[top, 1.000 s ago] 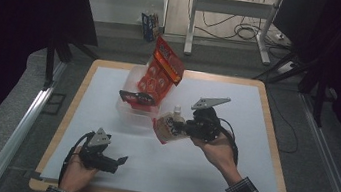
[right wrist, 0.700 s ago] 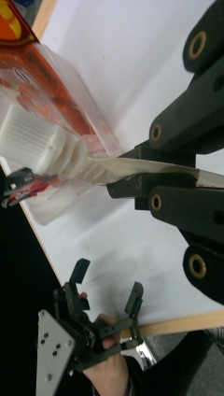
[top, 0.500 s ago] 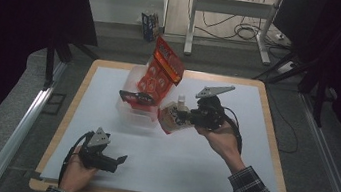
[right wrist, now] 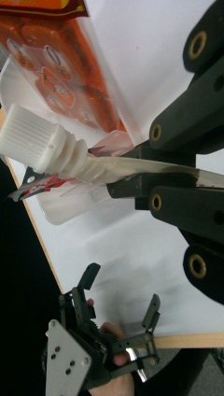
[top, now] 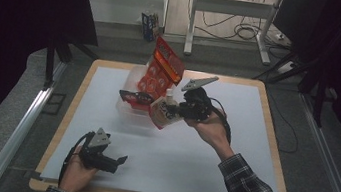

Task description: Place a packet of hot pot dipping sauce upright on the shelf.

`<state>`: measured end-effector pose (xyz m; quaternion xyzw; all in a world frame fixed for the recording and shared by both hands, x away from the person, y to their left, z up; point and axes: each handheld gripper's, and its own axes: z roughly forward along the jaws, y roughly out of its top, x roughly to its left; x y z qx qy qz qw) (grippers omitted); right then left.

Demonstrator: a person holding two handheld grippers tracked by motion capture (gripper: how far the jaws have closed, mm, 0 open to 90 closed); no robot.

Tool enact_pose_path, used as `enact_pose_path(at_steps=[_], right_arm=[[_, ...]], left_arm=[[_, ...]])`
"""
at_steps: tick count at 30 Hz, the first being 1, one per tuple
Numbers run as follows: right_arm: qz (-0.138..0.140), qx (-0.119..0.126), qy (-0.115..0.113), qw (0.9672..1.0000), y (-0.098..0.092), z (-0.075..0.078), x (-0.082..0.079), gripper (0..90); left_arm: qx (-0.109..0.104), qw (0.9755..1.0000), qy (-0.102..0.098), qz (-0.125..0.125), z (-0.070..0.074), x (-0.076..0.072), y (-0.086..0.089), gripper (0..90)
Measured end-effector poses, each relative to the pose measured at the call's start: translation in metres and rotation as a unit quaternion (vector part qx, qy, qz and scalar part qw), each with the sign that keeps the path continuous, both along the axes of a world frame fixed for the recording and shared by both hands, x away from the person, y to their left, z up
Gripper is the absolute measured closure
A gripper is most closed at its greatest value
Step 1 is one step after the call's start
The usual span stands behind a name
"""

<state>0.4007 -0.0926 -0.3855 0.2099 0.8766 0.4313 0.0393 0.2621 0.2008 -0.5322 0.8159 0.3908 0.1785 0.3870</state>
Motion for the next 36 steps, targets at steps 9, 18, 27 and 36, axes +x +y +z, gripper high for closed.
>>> enact_pose_path(at_steps=[9,18,27,36], right_arm=[[0.018,-0.007,-0.013,0.9997,0.027,0.006,0.008,88.4],[0.036,0.002,-0.006,0.9993,0.051,0.007,0.015,88.4],[0.047,-0.017,0.013,0.9987,0.07,-0.005,0.023,88.4],[0.038,-0.055,0.017,0.9976,0.083,-0.022,0.032,88.2]], left_arm=[[0.005,1.0,0.001,-0.004,-0.001,0.0,-0.001,0.0],[0.005,1.0,0.001,-0.004,-0.001,0.0,-0.001,0.0],[0.005,1.0,0.002,-0.003,-0.001,0.0,-0.001,0.0],[0.01,0.9999,0.002,-0.003,-0.001,0.001,-0.001,0.0]])
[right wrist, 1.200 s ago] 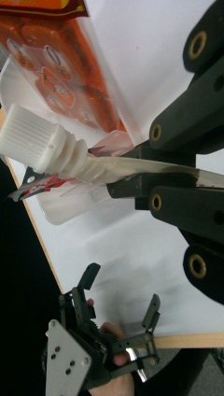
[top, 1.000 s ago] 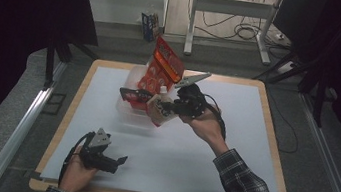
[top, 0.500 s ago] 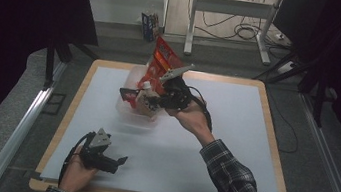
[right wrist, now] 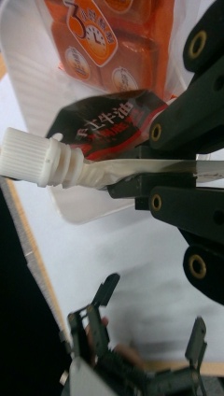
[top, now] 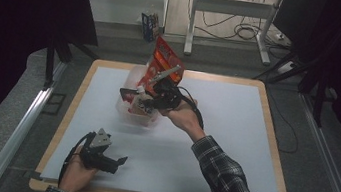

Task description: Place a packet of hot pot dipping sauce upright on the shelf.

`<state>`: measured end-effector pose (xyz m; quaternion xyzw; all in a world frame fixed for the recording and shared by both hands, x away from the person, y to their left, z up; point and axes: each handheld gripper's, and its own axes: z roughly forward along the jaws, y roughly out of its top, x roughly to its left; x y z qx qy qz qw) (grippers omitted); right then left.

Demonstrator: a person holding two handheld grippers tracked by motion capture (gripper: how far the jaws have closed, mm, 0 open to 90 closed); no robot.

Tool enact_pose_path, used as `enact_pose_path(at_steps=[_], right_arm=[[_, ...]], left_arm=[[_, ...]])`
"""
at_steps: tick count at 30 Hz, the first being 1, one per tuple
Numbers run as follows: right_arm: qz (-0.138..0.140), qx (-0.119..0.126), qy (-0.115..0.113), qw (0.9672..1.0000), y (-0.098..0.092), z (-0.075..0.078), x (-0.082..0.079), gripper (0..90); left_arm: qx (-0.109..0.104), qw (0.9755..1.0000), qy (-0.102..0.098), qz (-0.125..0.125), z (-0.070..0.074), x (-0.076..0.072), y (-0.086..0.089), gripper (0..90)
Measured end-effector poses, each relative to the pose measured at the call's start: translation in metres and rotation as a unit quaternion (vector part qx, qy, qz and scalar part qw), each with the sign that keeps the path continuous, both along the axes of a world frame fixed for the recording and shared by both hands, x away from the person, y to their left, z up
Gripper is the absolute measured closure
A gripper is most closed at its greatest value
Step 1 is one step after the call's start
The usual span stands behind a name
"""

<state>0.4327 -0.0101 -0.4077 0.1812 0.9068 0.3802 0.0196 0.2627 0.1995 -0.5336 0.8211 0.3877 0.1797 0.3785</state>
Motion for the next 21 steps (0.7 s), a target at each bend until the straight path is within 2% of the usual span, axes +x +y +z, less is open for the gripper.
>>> enact_pose_path(at_steps=[2,5,6,7,8,9,10,14,21], right_arm=[[0.001,0.0,-0.001,1.0,0.006,-0.008,0.002,87.1],[0.0,0.011,-0.003,0.9999,0.01,-0.01,0.003,84.3],[0.001,0.014,-0.005,0.9999,0.012,-0.01,0.002,82.0],[0.0,0.012,-0.014,0.9998,0.015,-0.01,0.001,74.9],[0.0,0.012,-0.014,0.9998,0.015,-0.01,0.001,74.9],[-0.001,0.008,-0.022,0.9997,0.015,-0.01,0.0,70.3],[-0.001,0.008,-0.022,0.9997,0.015,-0.01,0.0,70.3],[-0.007,0.004,-0.031,0.9995,0.011,-0.011,-0.001,60.6],[-0.009,0.013,-0.04,0.9991,0.004,-0.008,-0.005,49.7]], left_arm=[[0.001,1.0,0.0,0.0,0.0,0.0,0.0,0.0],[0.002,1.0,0.0,0.0,0.0,0.0,0.0,0.1],[0.002,1.0,0.0,0.0,0.0,0.0,0.0,0.0],[0.002,1.0,0.0,0.0,0.0,0.0,0.0,0.0],[0.002,1.0,-0.001,0.0,0.0,0.0,0.0,0.0],[0.002,1.0,-0.001,0.0,0.0,0.0,0.0,0.0],[0.002,1.0,-0.001,0.0,0.0,0.0,0.0,0.1],[0.004,1.0,0.0,-0.001,0.0,0.0,-0.001,0.1],[0.006,1.0,0.0,-0.001,-0.001,0.0,-0.001,0.1]])
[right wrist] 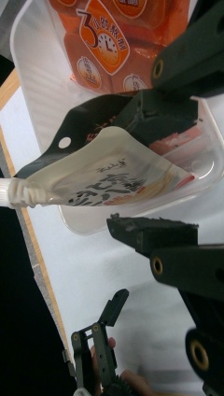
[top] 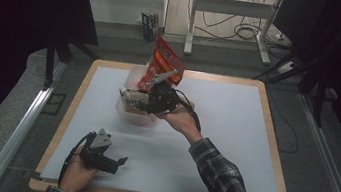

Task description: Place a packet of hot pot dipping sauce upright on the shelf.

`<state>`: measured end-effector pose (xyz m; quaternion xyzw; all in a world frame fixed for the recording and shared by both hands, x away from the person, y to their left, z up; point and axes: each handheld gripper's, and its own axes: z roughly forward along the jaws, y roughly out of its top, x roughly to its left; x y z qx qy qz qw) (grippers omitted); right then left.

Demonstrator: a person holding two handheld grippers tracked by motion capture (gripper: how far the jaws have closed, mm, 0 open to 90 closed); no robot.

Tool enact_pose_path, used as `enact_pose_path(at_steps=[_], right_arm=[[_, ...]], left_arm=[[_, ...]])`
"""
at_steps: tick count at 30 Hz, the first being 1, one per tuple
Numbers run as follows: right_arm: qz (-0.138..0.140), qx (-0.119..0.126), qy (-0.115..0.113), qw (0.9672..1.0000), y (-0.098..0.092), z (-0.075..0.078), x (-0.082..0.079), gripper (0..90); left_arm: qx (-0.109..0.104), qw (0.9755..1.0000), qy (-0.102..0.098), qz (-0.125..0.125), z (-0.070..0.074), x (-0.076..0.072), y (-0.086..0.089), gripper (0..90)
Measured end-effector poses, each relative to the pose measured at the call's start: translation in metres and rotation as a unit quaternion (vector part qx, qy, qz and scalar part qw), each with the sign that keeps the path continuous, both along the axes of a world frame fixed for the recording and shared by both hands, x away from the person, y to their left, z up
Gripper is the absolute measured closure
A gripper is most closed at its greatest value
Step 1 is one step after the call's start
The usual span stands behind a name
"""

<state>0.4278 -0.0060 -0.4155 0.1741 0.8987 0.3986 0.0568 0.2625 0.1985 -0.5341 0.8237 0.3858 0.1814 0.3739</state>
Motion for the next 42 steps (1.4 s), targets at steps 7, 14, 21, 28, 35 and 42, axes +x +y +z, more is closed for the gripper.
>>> enact_pose_path(at_steps=[7,14,21,28,35,42], right_arm=[[0.004,0.007,-0.007,0.9999,-0.004,0.005,-0.006,41.7],[0.006,0.012,-0.007,0.9999,-0.01,0.006,-0.011,35.2],[0.005,0.014,-0.006,0.9999,-0.014,0.007,-0.015,31.7],[0.003,0.014,-0.006,0.9999,-0.021,0.01,-0.02,28.5],[0.001,0.015,-0.006,0.9999,-0.025,0.012,-0.024,26.3],[0.0,0.016,-0.007,0.9998,-0.031,0.013,-0.027,22.4]], left_arm=[[0.002,1.0,0.0,-0.001,0.0,0.0,-0.001,0.1],[0.003,1.0,0.001,-0.002,0.0,0.0,-0.001,0.2],[0.003,1.0,0.0,-0.001,0.0,0.0,-0.001,0.2],[0.003,1.0,-0.001,-0.001,0.0,0.0,-0.001,0.3],[0.003,1.0,-0.001,-0.002,0.0,0.0,-0.001,0.3],[0.004,1.0,-0.001,-0.002,0.0,0.0,-0.002,0.4]])
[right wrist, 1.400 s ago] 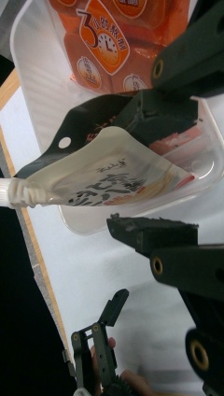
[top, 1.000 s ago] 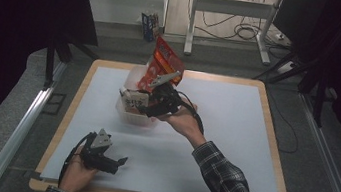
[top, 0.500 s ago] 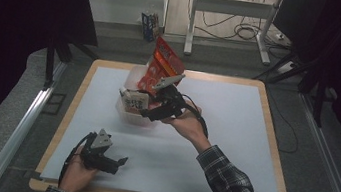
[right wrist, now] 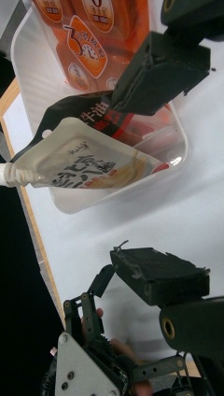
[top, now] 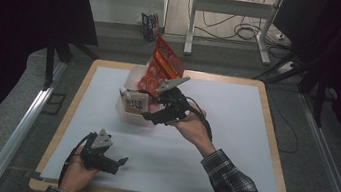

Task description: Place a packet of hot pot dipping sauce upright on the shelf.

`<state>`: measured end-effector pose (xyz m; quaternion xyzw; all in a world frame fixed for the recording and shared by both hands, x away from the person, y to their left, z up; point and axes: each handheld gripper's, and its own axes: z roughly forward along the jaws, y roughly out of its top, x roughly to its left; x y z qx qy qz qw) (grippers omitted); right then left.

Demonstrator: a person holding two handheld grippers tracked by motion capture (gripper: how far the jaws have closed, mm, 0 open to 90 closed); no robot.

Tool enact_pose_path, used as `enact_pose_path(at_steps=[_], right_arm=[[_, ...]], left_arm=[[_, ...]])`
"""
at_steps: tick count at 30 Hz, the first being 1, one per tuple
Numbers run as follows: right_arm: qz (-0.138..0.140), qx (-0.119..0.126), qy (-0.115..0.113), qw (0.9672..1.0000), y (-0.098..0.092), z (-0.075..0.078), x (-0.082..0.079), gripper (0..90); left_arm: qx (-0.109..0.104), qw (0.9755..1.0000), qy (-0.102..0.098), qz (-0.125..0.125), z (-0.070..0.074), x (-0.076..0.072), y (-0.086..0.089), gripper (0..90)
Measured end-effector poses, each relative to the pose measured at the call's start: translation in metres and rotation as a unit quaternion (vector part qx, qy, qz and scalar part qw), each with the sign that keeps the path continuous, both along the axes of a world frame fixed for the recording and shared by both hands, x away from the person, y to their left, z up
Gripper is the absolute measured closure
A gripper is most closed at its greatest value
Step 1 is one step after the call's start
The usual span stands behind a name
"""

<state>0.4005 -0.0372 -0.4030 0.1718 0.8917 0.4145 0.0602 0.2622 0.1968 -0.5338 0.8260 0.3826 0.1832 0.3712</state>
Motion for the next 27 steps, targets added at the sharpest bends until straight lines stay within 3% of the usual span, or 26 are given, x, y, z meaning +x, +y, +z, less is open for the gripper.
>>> enact_pose_path(at_steps=[17,27], right_arm=[[-0.015,0.002,0.0,0.9999,-0.016,-0.001,-0.004,17.3],[-0.026,-0.003,-0.015,0.9995,-0.025,-0.006,-0.01,13.2]], left_arm=[[0.002,1.0,0.002,0.0,0.0,0.0,-0.001,0.5],[0.005,1.0,0.002,-0.003,0.0,0.0,-0.001,0.5]])
